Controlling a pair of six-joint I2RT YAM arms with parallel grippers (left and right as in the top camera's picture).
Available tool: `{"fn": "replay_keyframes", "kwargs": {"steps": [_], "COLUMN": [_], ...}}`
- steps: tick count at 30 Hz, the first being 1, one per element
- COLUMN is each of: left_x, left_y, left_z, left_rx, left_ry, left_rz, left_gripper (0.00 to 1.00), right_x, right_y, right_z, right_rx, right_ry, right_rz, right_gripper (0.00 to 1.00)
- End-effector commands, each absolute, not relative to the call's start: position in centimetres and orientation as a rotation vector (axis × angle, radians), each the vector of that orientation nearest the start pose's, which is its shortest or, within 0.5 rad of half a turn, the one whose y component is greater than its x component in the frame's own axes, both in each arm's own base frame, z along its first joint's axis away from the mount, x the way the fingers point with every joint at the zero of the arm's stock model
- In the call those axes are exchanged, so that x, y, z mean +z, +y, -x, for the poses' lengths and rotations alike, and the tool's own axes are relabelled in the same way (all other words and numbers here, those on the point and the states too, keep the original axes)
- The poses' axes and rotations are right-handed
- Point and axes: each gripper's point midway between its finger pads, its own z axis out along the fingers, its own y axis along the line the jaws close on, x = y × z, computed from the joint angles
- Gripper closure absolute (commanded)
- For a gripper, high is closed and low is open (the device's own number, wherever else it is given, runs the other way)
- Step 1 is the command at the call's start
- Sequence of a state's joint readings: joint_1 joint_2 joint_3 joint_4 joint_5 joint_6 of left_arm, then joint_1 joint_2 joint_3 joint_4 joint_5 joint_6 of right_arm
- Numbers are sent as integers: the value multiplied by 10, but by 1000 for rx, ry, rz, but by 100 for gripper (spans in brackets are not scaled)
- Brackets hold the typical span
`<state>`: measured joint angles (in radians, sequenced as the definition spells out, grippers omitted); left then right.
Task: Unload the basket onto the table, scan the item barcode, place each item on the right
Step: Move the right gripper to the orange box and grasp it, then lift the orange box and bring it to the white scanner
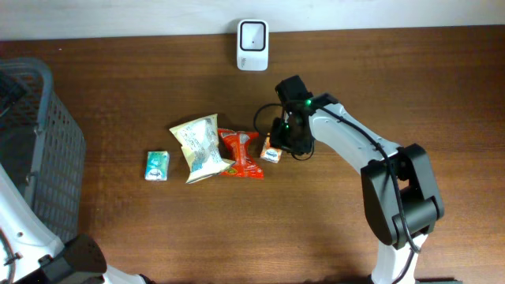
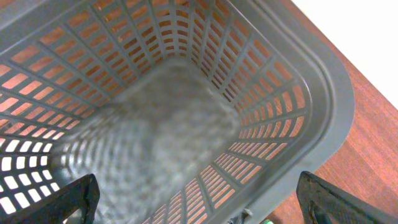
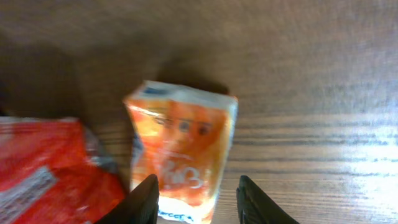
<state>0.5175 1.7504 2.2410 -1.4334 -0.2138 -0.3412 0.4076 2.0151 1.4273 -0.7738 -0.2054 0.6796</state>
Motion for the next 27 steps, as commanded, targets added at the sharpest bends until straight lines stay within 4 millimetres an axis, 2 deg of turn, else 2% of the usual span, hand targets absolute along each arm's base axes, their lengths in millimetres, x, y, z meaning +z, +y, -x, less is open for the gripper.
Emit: {"fn": "replay_keyframes", "kwargs": {"steps": [1,5,7,10,12,13,14,15,17,18,19,22,23,27], "left_x": [350,350,350,350,350,350,350,350,350,350,350,350,350,350], "left_y": [229,229,229,229,229,229,229,229,229,229,229,229,229,229], "left_z": [-326,-326,-326,-326,-326,-326,-326,-326,-326,-326,-326,-326,-326,-326], "left_rx": [337,337,337,337,337,337,337,337,337,337,337,337,337,337], "left_ry": [2230,2230,2230,2230,2230,2230,2230,2230,2230,2230,2230,2230,2230,2230], "left_rz": [1136,1136,1136,1136,1136,1136,1136,1136,1136,1136,1136,1136,1136,1136], "left_gripper": [1,1,1,1,1,1,1,1,1,1,1,1,1,1], "right_x": [18,6,5,5,7,14,26,49,103,139,164,190,197,204], "right_y": [188,193,192,193,194,199,203,210,219,220,214,194,193,197], "right_z": [-370,-375,-376,-375,-375,-376,-378,-381,-385,-383,-382,-386,-385,-384], "right_rx": [397,435,461,471,495,561,656,812,1158,1363,1484,1590,1635,1661], "right_ry": [3024,3025,3031,3034,3038,3040,3029,2980,2793,2630,2511,2405,2355,2345], "right_rz": [-467,-469,-486,-484,-477,-402,-306,-150,152,304,365,330,357,365], "right_gripper": [62,68,83,94,96,96,96,96,96,96,96,96,96,96]}}
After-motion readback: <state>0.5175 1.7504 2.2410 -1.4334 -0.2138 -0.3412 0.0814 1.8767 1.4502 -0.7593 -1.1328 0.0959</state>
